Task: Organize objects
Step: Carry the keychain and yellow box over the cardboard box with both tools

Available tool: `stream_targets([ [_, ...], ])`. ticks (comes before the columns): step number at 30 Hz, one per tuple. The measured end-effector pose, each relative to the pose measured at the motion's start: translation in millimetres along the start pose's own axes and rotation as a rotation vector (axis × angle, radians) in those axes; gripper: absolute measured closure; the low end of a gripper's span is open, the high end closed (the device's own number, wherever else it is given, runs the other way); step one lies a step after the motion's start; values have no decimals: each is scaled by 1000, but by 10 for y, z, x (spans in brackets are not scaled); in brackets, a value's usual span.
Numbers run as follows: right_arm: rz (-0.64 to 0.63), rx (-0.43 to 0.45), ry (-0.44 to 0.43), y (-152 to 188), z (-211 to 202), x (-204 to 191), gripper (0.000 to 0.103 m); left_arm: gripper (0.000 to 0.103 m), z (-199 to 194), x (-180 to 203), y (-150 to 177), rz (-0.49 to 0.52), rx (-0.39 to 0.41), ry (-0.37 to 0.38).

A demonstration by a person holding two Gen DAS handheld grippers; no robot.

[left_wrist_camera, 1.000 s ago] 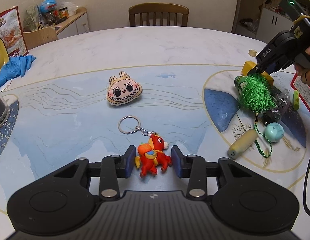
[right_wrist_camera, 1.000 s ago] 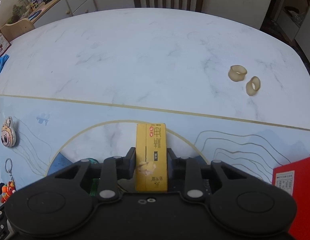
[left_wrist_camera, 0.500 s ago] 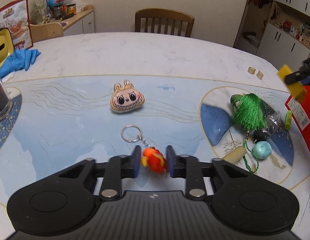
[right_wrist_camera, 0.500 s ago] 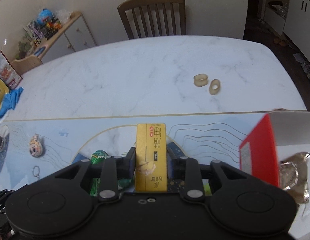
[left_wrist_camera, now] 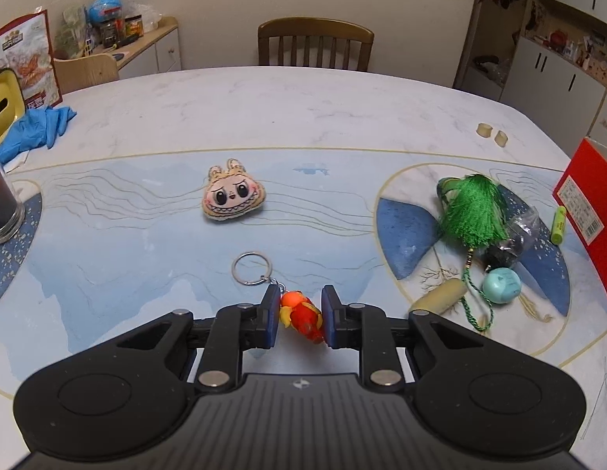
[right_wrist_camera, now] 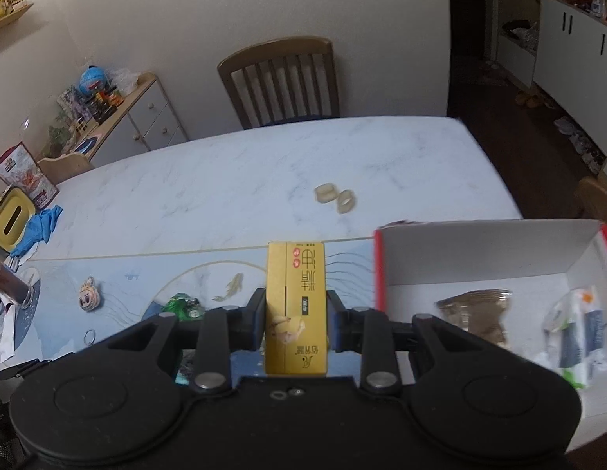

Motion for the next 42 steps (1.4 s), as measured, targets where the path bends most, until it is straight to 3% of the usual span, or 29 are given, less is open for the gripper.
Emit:
stream_targets([
  [12, 38, 12, 82, 143, -356, 738, 74, 81, -328, 288, -201, -101, 7, 81],
  [18, 59, 8, 90, 278, -399, 1064, 74, 81, -627, 683, -417, -98, 25, 152],
  [23, 60, -7, 90, 383, -422, 1320, 74, 81, -844, 1258, -593, -26, 58, 214],
  [29, 70, -17, 71, 514, -451, 1640, 74, 81, -873, 2101, -616, 48, 44, 313],
  [37, 62, -40, 57, 633, -396, 1994, 74, 81, -776, 3288, -474, 73, -45, 503],
  [42, 27, -59, 37, 650, -287, 2049, 74, 81, -635, 3980, -306, 151, -98, 557],
])
Point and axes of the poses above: each gripper's, at about its wrist camera, not at the fingertips, and z roughly the way its jaws point, x to its right, y to its underside, the point moved 10 cm from there along z, roughly the way its jaws point, and after that the axes turned 10 degrees about -z, right-handed, at the moved point
